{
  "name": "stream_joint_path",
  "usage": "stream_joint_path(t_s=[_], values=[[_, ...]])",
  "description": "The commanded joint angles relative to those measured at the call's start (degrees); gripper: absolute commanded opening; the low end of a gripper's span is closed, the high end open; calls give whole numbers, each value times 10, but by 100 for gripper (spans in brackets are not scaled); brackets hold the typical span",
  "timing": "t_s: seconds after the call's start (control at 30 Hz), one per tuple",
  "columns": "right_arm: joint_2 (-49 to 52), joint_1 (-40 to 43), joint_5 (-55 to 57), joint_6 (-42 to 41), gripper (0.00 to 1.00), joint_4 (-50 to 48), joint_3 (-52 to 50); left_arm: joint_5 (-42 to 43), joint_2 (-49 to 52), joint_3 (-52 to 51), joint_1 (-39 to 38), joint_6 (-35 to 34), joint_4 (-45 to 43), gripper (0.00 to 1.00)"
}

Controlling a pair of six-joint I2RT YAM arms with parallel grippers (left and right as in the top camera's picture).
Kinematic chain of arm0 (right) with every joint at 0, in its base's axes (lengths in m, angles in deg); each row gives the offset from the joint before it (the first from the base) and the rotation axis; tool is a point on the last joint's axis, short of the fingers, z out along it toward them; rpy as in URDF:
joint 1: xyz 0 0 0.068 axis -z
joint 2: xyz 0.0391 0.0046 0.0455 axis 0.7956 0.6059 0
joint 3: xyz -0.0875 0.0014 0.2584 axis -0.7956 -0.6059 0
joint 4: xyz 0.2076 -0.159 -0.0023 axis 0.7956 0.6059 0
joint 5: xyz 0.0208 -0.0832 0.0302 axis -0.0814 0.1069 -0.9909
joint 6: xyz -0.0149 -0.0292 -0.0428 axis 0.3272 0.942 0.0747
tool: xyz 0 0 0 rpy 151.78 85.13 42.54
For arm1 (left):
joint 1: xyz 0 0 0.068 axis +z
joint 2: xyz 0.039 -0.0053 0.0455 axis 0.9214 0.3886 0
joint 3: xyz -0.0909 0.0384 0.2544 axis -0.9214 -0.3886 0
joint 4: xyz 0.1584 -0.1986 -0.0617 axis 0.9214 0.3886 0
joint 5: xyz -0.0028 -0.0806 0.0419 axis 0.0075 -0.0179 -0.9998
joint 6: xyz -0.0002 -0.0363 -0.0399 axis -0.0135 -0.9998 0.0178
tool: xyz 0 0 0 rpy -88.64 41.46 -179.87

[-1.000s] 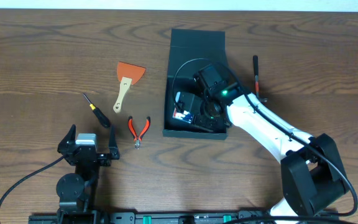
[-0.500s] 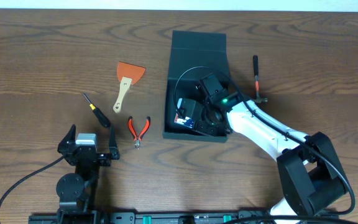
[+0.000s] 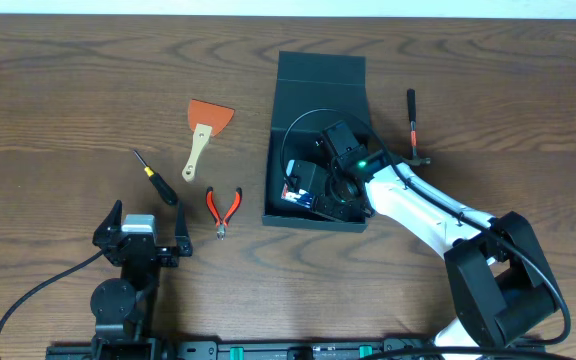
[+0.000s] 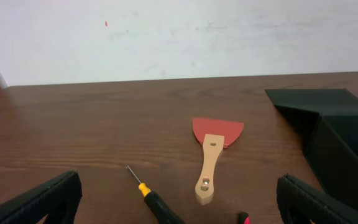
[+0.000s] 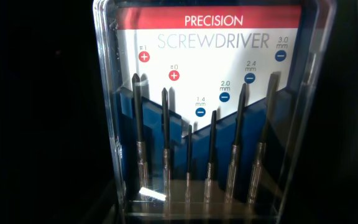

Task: Pack container
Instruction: 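Lower the case into the box and open the right gripper, then move the right gripper right over the red-handled hammer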

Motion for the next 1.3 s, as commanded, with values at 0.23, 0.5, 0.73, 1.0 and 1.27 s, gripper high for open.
stream_joint_path(t_s=[0.23,0.5,0.73,1.0,1.27], values=[[2,-5,-9,-25,62,-9,-3,6,-3,-16,1,8,9,99],[1,-5,-9,-43,63,-23,2,6,-3,-16,1,8,9,99],[-12,-5,2,-139,64,-19,77,6,-3,-16,1,8,9,99],[-42,-4,122,-306,56,43,213,6,-3,-16,1,8,9,99],[-51,30,304,-472,56,250,317,5,-3,-16,1,8,9,99]])
